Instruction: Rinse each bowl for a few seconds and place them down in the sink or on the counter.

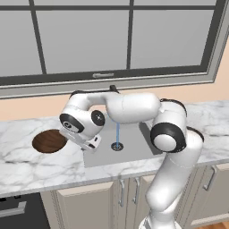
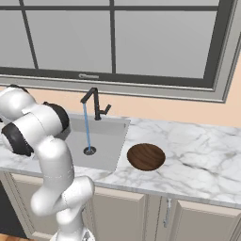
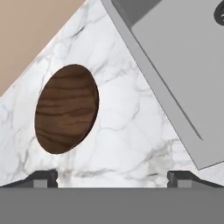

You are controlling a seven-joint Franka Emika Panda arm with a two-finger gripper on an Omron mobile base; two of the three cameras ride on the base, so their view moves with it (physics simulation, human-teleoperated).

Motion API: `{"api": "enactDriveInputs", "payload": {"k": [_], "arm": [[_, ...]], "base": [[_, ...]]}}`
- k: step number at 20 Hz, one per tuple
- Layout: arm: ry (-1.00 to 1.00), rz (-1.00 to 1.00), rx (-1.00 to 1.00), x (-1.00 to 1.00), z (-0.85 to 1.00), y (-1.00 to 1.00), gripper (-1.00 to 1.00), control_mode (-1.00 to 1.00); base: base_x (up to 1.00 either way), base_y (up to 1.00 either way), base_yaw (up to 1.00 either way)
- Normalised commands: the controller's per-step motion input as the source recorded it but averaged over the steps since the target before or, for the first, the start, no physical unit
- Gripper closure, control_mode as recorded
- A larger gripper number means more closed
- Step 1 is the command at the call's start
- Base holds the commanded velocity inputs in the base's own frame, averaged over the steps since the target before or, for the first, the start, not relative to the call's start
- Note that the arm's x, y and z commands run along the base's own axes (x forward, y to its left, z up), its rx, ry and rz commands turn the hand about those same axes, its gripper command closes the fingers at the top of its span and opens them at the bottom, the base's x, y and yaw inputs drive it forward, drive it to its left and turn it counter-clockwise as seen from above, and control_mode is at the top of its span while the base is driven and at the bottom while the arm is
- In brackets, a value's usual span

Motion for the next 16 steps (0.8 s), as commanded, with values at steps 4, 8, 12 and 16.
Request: {"api": "enactDriveInputs", "payload": {"k": [4,8,12,16], "arm": [[0.15,0.0,0.0,0.51,0.05,0.01,-1.0,-1.0],[0.14,0.0,0.0,0.44,0.0,0.01,-1.0,-1.0],[0.12,0.0,0.0,0.4,0.0,0.0,-1.0,-1.0],[0.1,0.01,0.0,0.45,0.0,0.0,-1.0,-1.0]], "base": [[0.0,0.0,0.0],[0.0,0.0,0.0],[0.0,0.0,0.0],[0.0,0.0,0.0]]}}
